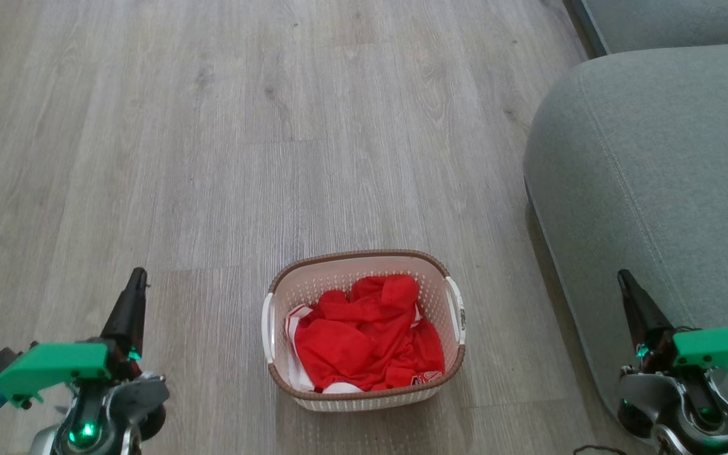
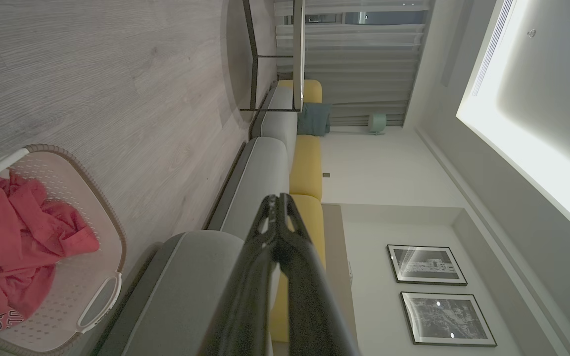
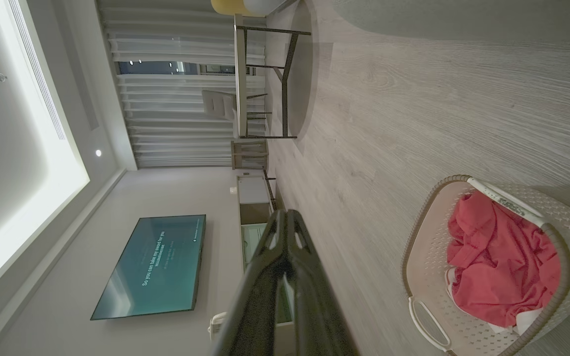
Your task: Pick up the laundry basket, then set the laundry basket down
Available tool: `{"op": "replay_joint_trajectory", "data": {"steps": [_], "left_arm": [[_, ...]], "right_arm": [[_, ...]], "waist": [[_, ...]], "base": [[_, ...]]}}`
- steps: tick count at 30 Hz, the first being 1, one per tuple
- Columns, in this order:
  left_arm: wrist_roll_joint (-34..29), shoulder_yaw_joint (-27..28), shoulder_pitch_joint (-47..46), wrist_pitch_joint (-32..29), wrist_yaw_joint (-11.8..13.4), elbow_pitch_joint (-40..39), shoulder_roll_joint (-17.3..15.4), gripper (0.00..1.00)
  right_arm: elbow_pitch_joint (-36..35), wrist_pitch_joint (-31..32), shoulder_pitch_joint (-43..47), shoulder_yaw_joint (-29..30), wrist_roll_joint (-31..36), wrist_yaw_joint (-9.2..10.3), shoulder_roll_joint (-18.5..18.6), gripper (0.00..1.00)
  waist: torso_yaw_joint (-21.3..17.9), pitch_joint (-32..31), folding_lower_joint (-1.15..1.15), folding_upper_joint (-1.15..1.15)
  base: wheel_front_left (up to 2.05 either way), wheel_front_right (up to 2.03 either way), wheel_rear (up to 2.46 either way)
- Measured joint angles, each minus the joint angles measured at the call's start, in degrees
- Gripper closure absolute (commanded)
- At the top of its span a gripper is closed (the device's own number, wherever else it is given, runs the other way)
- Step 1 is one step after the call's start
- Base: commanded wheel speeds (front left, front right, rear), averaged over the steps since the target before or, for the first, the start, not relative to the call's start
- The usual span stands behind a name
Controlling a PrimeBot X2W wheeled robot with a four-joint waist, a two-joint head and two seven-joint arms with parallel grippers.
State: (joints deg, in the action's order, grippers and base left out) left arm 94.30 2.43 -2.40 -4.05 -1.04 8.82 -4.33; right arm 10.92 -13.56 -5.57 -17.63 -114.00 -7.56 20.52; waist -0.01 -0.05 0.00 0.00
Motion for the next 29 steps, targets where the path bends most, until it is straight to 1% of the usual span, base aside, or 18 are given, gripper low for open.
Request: {"op": "replay_joint_trajectory", "data": {"steps": [29], "left_arm": [[0.00,0.10,0.00,-0.45,0.00,0.00,0.20,1.00]], "right_arm": [[-0.41,-0.23,0.00,-0.75,-0.52,0.00,0.93,1.00]], "waist": [[0.00,0.01,0.00,0.00]], "base": [[0.00,0.00,0.00]]}}
